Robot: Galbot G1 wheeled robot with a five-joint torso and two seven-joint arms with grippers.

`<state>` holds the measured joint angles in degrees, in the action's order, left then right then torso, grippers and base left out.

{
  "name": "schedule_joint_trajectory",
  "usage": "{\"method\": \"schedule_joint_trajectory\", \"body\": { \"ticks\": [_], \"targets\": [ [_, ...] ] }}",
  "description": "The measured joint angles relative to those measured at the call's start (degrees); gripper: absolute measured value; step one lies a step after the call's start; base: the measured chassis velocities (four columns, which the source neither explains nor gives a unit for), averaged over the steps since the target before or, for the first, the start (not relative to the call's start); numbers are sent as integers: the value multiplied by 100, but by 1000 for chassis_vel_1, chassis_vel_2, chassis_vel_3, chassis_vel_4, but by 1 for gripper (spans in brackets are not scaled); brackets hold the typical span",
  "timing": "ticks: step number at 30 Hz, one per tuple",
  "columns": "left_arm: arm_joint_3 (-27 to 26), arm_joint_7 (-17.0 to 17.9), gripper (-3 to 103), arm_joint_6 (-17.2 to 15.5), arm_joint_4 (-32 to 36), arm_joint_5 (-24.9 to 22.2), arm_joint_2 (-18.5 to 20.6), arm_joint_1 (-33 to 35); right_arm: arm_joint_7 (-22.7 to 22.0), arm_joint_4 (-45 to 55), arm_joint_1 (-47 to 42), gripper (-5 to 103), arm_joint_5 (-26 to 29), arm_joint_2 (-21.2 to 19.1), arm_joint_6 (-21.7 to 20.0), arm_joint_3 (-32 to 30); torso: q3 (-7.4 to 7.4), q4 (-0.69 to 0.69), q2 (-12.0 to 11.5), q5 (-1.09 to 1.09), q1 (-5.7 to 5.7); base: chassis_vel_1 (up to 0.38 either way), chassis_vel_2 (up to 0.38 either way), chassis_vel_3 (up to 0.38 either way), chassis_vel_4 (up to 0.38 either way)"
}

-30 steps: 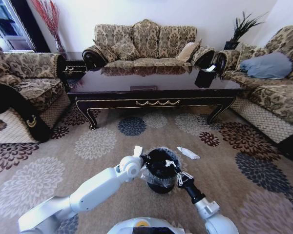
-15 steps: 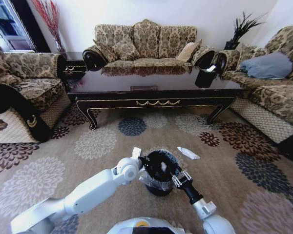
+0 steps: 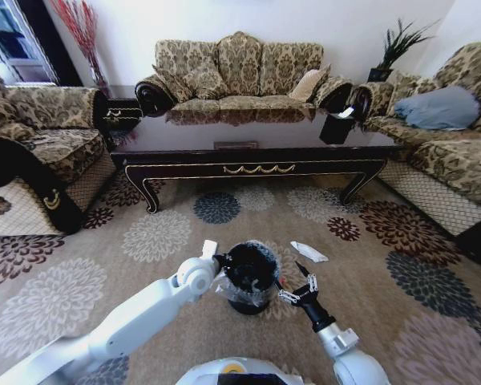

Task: Move to the front of the table and pick up the trash from the floor, then place it into the trash bin.

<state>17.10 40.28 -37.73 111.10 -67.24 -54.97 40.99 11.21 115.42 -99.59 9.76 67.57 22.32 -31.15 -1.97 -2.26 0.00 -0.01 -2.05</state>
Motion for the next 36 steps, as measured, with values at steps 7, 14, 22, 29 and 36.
{"method": "schedule_joint_trajectory", "body": {
  "ticks": [7,14,22,29,36],
  "targets": [
    [-1012,-323,4,52,150,363,261,836,-70,-113,194,100,170,-38,-30,-41,0,1,0,0,0,0,0,0,0],
    [-1878,-707,4,308,243,876,579,1672,-219,-425,573,100,648,-303,-302,-118,0,-1,0,1,0,0,0,0,0],
    [-2355,-1196,4,773,268,1268,694,2165,-352,-848,1020,100,1183,-554,-631,-84,0,-3,0,1,0,0,0,0,0],
    [-2608,-1341,4,931,293,1413,720,2458,-451,-1620,1665,100,1809,-833,-899,12,-1,3,0,1,0,0,0,0,0],
    [-2691,-1389,4,1053,303,1427,647,2514,-367,-2847,2494,100,2274,-1179,-1128,154,-1,-5,0,2,0,0,0,0,0]
  ]
}}
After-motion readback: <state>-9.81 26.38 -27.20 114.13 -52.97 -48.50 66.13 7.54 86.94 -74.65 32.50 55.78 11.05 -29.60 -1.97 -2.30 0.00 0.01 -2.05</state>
